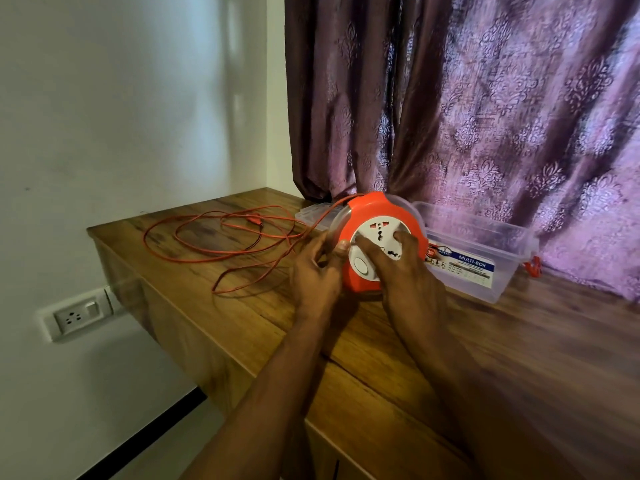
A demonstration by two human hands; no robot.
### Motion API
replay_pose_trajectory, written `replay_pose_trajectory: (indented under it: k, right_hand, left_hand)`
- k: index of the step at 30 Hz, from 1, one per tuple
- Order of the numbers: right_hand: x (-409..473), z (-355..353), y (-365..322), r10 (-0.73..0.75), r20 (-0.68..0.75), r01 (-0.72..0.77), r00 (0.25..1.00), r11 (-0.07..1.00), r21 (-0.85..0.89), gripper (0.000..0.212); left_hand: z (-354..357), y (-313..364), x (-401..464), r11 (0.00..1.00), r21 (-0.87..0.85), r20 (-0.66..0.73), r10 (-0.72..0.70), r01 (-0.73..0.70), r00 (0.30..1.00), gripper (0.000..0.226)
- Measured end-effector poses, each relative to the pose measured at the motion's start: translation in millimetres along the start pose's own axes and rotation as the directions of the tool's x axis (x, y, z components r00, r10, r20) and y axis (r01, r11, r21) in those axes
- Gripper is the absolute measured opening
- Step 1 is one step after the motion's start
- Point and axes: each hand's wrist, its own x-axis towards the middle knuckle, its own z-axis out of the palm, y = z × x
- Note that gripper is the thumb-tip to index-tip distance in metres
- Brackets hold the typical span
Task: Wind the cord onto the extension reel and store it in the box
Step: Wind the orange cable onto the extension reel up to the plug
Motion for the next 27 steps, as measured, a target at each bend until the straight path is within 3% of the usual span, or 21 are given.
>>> replay_pose_trajectory:
  k: [4,9,13,16,19,24,27]
  right_hand:
    - [1,-2,-2,0.127,-0.087,-0.12,0.988,0.99,0.074,0.057]
    - [3,3,-2,0.325,-0.119,-0.289,0.938,0.925,0.247,0.059]
    - [2,7,-2,0.372,-0.107,-0.334,0.922,0.904,0.268,0.062]
    - [0,9,-6,0.365,-0.065,-0.342,0.929,0.911,0.232,0.066]
    - [0,7,-9,0.39,-0.029,-0.363,0.92,0.88,0.305,0.069]
    - [3,4,-6,0.475,-0.063,-0.388,0.877,0.781,0.49,0.063]
    - [3,1,-6,0.505,-0.071,-0.387,0.86,0.737,0.554,0.062]
  left_hand:
    - [1,2,-3,0.999,-0.006,0.026,0.032,-0.032,0.999,0.051]
    - [4,3,-7,0.997,0.012,0.054,0.074,-0.074,0.996,0.052]
    - [3,3,-7,0.996,0.028,0.081,0.087,-0.09,0.993,0.053]
    - [2,4,-8,0.997,0.0,0.075,0.075,-0.075,0.994,0.039]
    - [2,8,-9,0.998,-0.013,0.09,0.065,-0.064,0.994,0.021]
    - [3,5,-8,0.999,-0.01,0.119,0.041,-0.04,0.992,0.051]
    - [3,8,-11,0.999,0.021,0.137,0.041,-0.044,0.99,0.049]
